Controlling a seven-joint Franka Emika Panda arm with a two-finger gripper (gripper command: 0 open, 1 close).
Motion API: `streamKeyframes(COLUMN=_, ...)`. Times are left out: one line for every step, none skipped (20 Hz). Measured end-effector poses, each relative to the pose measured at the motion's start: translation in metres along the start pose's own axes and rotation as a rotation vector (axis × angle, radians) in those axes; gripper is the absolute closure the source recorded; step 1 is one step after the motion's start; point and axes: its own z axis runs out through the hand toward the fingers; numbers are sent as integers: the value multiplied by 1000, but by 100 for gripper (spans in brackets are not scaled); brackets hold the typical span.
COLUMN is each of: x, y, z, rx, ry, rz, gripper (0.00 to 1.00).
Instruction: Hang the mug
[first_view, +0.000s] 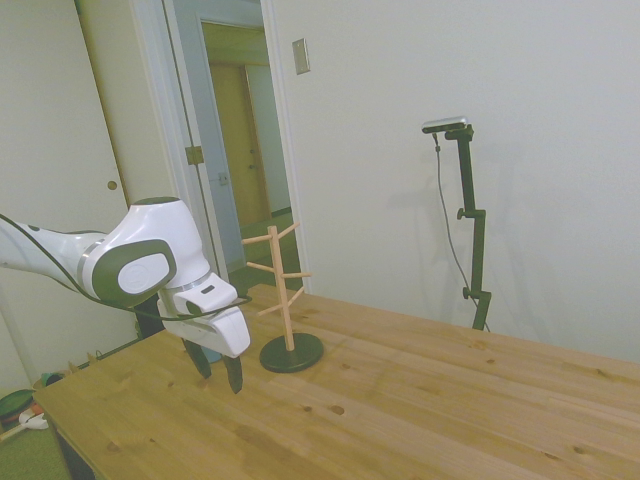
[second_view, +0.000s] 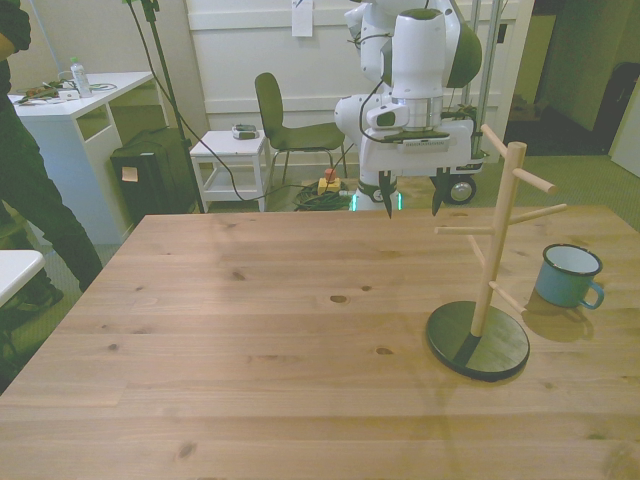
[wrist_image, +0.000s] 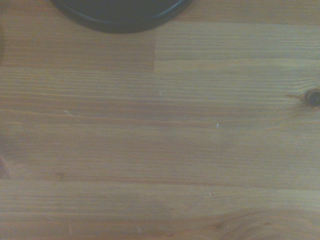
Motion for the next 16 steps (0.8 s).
streamKeyframes(x=0, y=0, z=0, rx=-1, ry=-2, rz=1, gripper=0)
streamKeyframes(x=0, y=1, z=1, rx=-2, ry=-9, rz=5, gripper=0)
streamKeyframes(x=0, y=2, z=1, rx=-1, ry=-15, rz=10, gripper=0)
streamKeyframes(x=1, y=1, z=0, rx=2, ry=-16, rz=12, gripper=0)
streamKeyframes(x=1, y=0, z=-2, rx=7, ry=-14, rz=10, gripper=0)
streamKeyframes(x=0, y=-4, z=-5, rx=13, ry=-12, rz=6, gripper=0)
streamKeyframes(x=-2, y=-8, z=-8, rx=19, ry=-9, rz=2, gripper=0)
streamKeyframes(x=-5, y=-14, z=-12, rx=26, ry=-6, rz=-1, gripper=0)
streamKeyframes(x=-9, y=-21, z=-15, rx=33, ry=-2, rz=-5, gripper=0)
streamKeyframes(x=-14, y=-30, z=-20, rx=37, ry=4, rz=-10, gripper=0)
streamKeyframes(x=-20, y=-39, z=-22, rx=40, ry=9, rz=-14, gripper=0)
streamKeyframes(x=-26, y=-48, z=-25, rx=42, ry=13, rz=-19, gripper=0)
streamKeyframes(x=-32, y=-58, z=-26, rx=43, ry=16, rz=-24, gripper=0)
streamKeyframes(x=-39, y=-67, z=-27, rx=42, ry=18, rz=-31, gripper=0)
streamKeyframes(x=-46, y=-76, z=-27, rx=43, ry=20, rz=-37, gripper=0)
streamKeyframes(x=-52, y=-85, z=-28, rx=43, ry=22, rz=-44, gripper=0)
